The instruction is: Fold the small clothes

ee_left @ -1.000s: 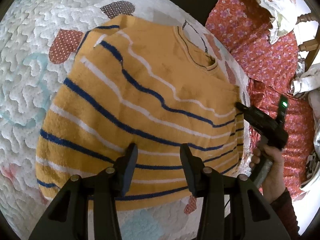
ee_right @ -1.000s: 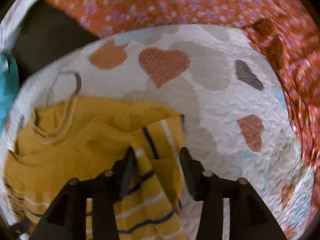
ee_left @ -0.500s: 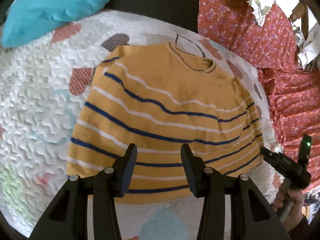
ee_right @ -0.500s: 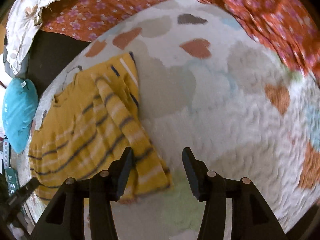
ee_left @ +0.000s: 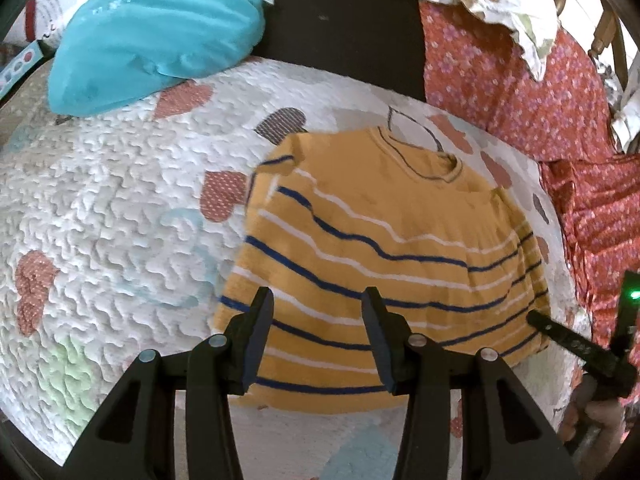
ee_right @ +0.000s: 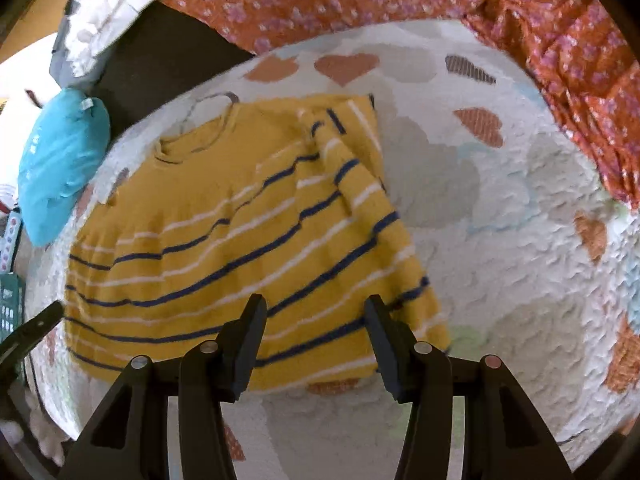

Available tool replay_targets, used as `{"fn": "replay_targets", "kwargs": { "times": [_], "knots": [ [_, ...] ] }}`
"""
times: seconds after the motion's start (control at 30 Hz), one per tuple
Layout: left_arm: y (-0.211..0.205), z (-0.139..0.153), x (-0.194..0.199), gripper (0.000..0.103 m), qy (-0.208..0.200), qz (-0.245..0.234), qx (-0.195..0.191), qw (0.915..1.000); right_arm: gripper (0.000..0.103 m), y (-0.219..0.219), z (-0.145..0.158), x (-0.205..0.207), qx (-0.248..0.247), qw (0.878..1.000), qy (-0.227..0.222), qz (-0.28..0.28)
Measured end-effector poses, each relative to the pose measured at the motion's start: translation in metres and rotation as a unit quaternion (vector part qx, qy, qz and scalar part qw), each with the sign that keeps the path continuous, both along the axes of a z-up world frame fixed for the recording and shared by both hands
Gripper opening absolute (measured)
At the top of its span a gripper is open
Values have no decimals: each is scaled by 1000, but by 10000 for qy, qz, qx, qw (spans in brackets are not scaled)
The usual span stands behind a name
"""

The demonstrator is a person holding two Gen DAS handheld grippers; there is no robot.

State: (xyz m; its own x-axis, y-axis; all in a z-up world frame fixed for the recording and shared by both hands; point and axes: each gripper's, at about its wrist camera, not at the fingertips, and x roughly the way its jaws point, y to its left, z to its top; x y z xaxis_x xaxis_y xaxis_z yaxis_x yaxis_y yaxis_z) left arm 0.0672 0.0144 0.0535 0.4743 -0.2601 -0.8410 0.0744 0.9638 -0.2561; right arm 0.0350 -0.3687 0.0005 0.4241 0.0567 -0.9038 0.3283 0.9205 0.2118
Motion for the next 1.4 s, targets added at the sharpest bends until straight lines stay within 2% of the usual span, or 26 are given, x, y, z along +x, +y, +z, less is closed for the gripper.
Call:
{"fn": "replay_targets", "kwargs": {
  "times": [0.2, 0.43, 0.63, 0.8, 0.9, 0.93, 1.0, 1.1, 1.13, 1.2, 1.3, 1.4],
  "knots": [
    [10, 7, 0, 46, -127, 204, -53, 9997, 54, -15, -32, 4, -168, 9992, 354, -124],
    [9, 10, -1, 47, -257, 251, 106, 9993, 57, -11, -32, 8, -302, 9987, 418, 20],
    [14, 5, -1, 48, -158, 318, 150, 9993, 57, -8, -15, 6, -198, 9996, 149, -113],
    [27, -8, -3, 49, 98, 491, 149, 9986, 57, 8, 9, 10, -72, 9998, -138, 117],
    [46, -23, -7, 49, 430, 728, -32, 9964, 57, 32, 17, 23, 316, 9983, -135, 462],
    [52, -27, -8, 49, 516, 796, -104, 9954, 57, 43, 19, 30, 585, 9963, -118, 617],
    [67, -38, -13, 49, 773, 979, -447, 9912, 57, 66, 23, 45, 918, 9917, -90, 899],
    [85, -51, -18, 49, 1070, 1196, -1004, 9819, 57, 115, 24, 75, 1308, 9792, 89, 1550],
    [88, -53, -19, 49, 1100, 1247, -1066, 9803, 57, 135, 23, 85, 1402, 9736, 194, 1789],
    [93, -54, -21, 51, 1103, 1323, -1128, 9786, 57, 170, 21, 101, 1428, 9651, 284, 2175],
    [94, -55, -21, 54, 1098, 1373, -1129, 9779, 59, 220, 15, 127, 1131, 9560, 402, 2677],
    [91, -61, -15, 55, 1220, 1381, -1178, 9758, 61, 250, 2, 154, 800, 9578, 664, 2680]
  ]
}}
